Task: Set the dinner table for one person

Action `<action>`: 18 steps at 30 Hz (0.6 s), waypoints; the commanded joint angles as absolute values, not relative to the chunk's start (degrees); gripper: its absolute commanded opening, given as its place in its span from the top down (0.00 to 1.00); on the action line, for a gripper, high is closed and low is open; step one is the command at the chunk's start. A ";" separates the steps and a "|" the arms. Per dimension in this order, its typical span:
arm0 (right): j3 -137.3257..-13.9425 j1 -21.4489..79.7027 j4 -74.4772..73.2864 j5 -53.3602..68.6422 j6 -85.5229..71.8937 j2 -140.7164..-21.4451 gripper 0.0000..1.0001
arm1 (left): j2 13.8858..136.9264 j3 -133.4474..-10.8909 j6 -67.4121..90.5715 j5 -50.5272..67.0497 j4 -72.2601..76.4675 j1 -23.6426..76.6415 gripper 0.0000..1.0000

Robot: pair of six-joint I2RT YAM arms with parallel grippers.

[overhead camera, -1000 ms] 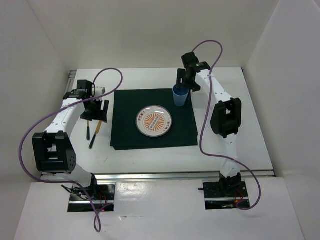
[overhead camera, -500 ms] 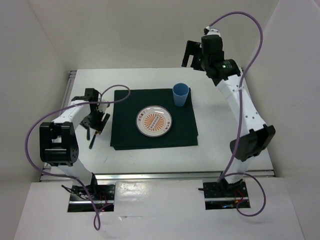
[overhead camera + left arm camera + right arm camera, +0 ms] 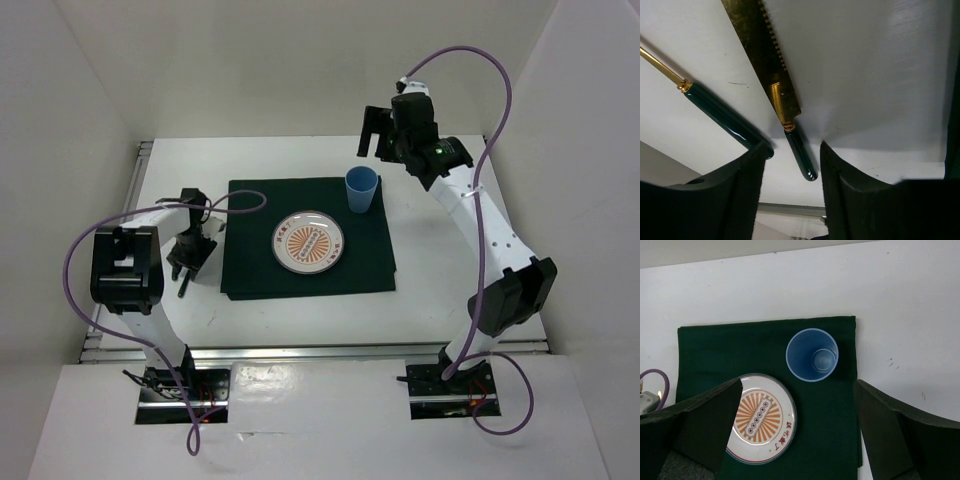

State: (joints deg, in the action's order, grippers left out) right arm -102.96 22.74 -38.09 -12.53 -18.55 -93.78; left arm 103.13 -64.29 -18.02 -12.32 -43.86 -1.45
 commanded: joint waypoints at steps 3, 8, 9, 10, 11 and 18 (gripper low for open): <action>-102.83 23.20 -34.54 -13.89 -18.72 -89.30 0.00 | 105.81 -63.28 -18.28 -11.17 -44.21 -1.49 0.53; -102.30 23.20 -34.45 -13.89 -18.72 -89.30 0.00 | 108.46 -65.12 -17.23 -6.25 -45.43 -1.49 0.84; -102.30 23.20 -34.45 -13.89 -18.72 -89.30 0.00 | 108.46 -65.65 -16.62 -5.63 -45.44 -1.49 1.00; -102.30 23.20 -34.45 -13.89 -18.72 -88.69 0.00 | 108.46 -65.65 -16.61 -4.32 -45.96 -1.49 1.00; -101.70 23.20 -34.45 -13.89 -18.72 -88.68 0.00 | 108.46 -66.18 -16.61 -3.52 -45.97 -1.49 1.00; -100.63 23.73 -35.07 -12.05 -19.25 -88.15 0.00 | 106.53 -73.02 -14.85 6.14 -52.46 -3.33 1.00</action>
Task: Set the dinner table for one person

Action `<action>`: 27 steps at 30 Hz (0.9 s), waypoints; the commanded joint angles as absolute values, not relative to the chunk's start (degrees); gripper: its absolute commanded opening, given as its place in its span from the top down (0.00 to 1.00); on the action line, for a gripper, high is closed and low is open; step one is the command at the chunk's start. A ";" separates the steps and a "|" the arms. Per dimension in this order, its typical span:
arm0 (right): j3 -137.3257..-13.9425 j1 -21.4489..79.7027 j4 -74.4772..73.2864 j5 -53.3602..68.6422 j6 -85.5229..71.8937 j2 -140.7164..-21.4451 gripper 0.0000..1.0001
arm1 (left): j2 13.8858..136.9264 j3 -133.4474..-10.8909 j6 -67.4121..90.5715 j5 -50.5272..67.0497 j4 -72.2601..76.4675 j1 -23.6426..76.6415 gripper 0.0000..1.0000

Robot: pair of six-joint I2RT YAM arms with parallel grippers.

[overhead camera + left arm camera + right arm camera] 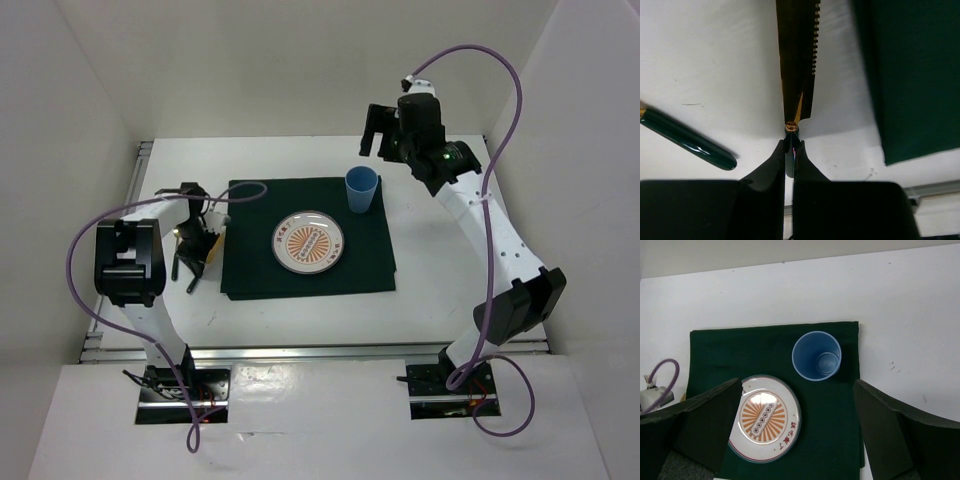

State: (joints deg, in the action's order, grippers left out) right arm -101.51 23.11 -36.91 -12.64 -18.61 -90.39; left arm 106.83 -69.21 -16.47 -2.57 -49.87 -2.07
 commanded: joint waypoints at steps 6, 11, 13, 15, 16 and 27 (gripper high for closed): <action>-99.06 25.05 -35.07 -7.31 -17.85 -88.77 0.00 | 103.01 -82.34 -14.33 16.87 -57.91 -5.27 1.00; -91.78 29.44 -27.70 -0.19 -13.11 -85.44 0.00 | 98.36 -89.28 -12.58 24.84 -59.15 -6.41 1.00; -89.40 31.72 -24.54 5.34 -11.17 -84.65 0.00 | 97.04 -93.05 -11.95 30.38 -59.15 -6.42 1.00; -86.76 36.02 -19.44 9.82 -9.58 -84.64 0.00 | 95.81 -95.17 -10.21 41.93 -58.63 -6.42 1.00; -86.14 37.17 -17.42 14.37 -9.58 -84.12 0.00 | 94.93 -96.14 -9.59 46.19 -58.62 -6.42 1.00; -77.87 42.18 13.27 31.02 -18.02 -86.74 0.08 | 87.29 -95.47 3.77 79.62 -40.63 -4.14 1.00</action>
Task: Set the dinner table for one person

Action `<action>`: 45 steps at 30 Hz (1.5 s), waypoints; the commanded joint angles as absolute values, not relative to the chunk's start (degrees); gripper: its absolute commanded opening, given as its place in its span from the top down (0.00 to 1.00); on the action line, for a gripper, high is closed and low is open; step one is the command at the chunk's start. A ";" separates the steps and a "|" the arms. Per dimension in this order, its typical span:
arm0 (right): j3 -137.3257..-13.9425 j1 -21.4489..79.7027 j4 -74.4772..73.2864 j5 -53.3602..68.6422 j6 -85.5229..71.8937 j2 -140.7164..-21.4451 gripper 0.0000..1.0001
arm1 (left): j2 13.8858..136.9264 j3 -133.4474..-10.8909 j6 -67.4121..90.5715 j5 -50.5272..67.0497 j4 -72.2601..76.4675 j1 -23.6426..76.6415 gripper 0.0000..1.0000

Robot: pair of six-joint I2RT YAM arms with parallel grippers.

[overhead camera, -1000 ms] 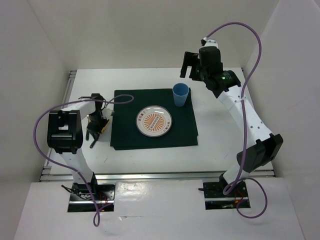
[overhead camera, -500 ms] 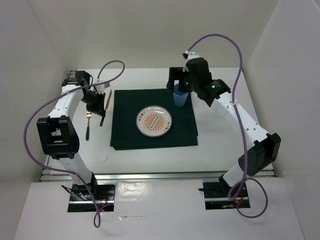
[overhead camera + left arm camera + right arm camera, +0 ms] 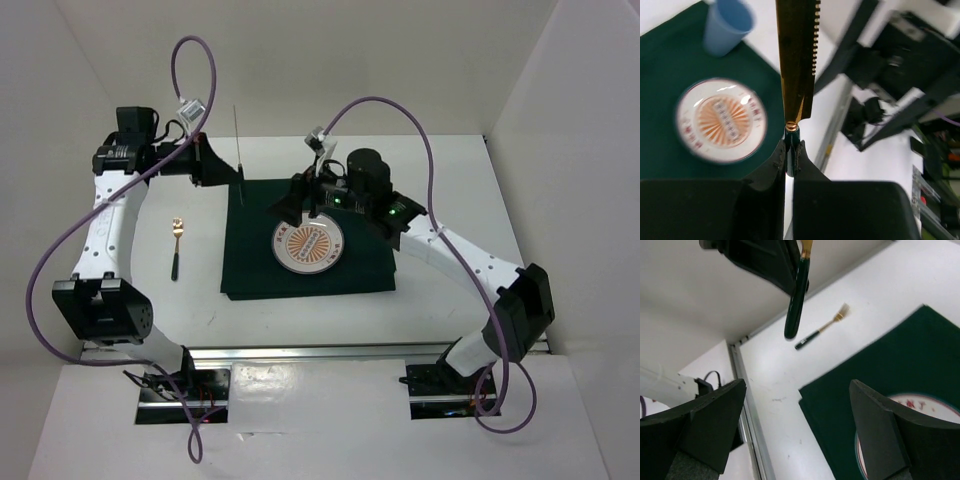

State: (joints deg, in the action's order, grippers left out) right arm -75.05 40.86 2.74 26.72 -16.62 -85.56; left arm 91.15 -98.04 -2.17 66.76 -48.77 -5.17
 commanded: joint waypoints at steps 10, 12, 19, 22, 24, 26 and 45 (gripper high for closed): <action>-80.51 42.71 18.63 35.07 -23.20 -91.84 0.24 | 83.32 -89.48 7.03 82.71 -34.10 -1.41 1.00; -81.12 42.71 19.25 35.07 -23.73 -92.37 0.31 | 83.32 -89.47 6.42 82.01 -34.62 -0.70 1.00; -81.91 42.71 19.07 35.60 -24.35 -93.60 0.56 | 83.32 -89.47 6.42 82.00 -34.27 -0.18 1.00; -81.91 42.71 19.07 35.60 -24.87 -93.60 0.81 | 83.32 -90.00 5.80 81.47 -34.80 0.44 1.00; -81.91 42.71 19.07 35.60 -24.87 -93.60 0.91 | 83.85 -90.00 4.32 80.34 -36.03 0.44 1.00; -82.44 42.71 17.94 34.98 -24.87 -93.60 1.00 | 83.85 -90.62 3.17 79.20 -37.87 0.96 1.00; -87.01 42.71 -21.41 5.23 -22.15 -91.85 1.00 | 79.98 -94.66 -4.22 58.82 -43.42 -0.53 0.20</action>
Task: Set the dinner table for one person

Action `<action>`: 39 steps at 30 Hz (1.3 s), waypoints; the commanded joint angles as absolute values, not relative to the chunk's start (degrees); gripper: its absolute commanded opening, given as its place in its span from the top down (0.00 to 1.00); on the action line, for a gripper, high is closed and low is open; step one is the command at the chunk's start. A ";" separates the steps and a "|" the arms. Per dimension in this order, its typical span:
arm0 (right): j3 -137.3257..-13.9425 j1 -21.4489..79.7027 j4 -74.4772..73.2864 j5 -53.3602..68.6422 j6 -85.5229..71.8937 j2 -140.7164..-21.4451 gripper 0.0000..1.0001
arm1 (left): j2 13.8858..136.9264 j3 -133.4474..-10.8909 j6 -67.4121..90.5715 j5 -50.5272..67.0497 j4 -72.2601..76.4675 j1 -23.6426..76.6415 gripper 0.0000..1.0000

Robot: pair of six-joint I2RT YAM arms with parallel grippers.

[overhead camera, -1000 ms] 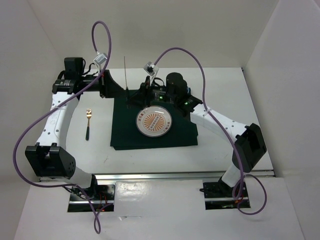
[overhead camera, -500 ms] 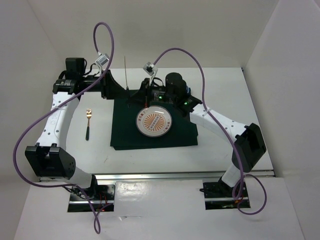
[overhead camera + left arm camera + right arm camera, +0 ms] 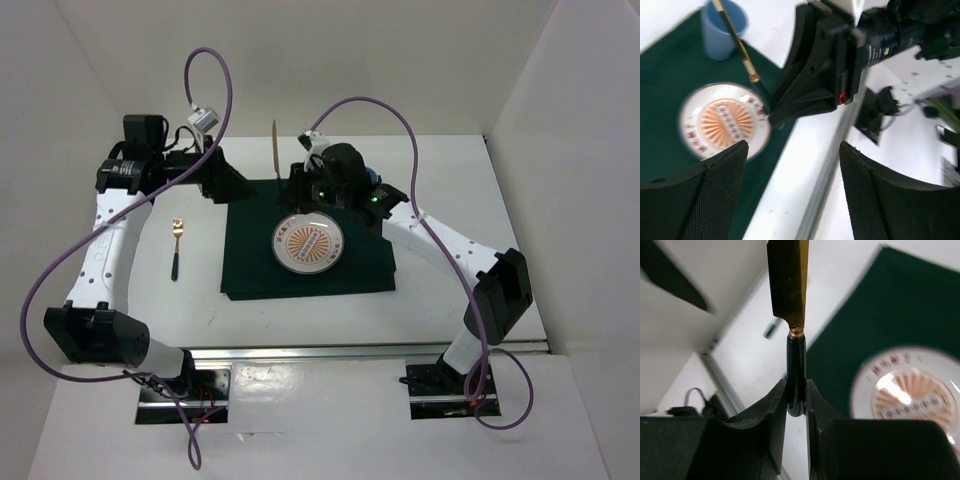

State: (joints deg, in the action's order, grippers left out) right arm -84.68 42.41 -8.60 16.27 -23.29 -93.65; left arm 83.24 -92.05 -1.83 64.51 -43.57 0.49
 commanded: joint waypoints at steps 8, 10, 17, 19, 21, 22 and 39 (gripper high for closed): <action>-82.54 42.71 -52.26 -12.12 -28.38 -91.23 1.00 | 79.18 -88.96 -0.45 15.78 -43.42 -1.85 0.20; -80.16 42.71 -54.92 -14.23 -31.63 -91.23 1.00 | 80.59 -88.42 -0.44 6.00 -43.42 -1.85 0.21; -72.87 42.71 -58.01 -14.06 -35.24 -90.09 1.00 | 81.22 -84.29 -1.93 3.33 -44.56 -2.37 0.21; -71.64 42.71 -58.62 -14.06 -35.24 -91.40 1.00 | 81.21 -83.58 -1.93 3.95 -44.03 -2.37 0.21; -71.63 42.71 -58.62 -15.38 -35.24 -93.50 1.00 | 81.21 -83.58 -1.93 4.56 -44.03 -2.37 0.21; -71.63 42.71 -58.62 -15.38 -34.72 -94.12 1.00 | 81.21 -83.58 -1.93 4.57 -44.03 -2.37 0.21; -74.79 31.73 -44.91 -2.21 -23.29 -99.40 1.00 | 80.68 -82.00 -2.99 2.37 -44.74 -2.37 0.22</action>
